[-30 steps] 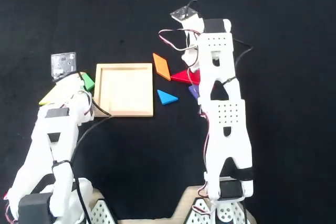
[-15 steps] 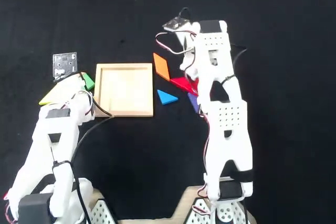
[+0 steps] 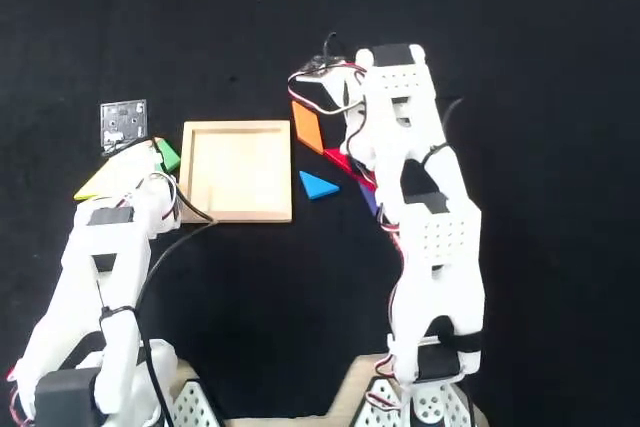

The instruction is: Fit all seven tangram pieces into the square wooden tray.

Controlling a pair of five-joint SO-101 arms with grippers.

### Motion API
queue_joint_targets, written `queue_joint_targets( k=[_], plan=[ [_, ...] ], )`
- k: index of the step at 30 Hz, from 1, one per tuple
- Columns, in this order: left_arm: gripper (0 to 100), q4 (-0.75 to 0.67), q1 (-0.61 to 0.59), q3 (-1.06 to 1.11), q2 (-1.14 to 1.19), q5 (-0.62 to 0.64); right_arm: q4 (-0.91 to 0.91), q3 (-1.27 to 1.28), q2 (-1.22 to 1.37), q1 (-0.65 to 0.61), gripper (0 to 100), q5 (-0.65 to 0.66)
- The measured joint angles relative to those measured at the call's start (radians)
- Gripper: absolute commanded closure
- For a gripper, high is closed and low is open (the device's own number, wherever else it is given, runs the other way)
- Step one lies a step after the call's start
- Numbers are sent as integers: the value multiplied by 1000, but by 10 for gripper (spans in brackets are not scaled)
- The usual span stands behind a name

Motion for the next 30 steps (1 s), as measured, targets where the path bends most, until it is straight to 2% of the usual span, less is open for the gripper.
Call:
queue_joint_targets(
  k=[14,21,30],
  plan=[
    [881,0,0,0,0,0,38,-244,180,3,717,58],
    [881,0,0,0,0,0,38,-270,198,3,718,164],
    [881,0,0,0,0,0,38,-313,245,2,719,176]
  ],
)
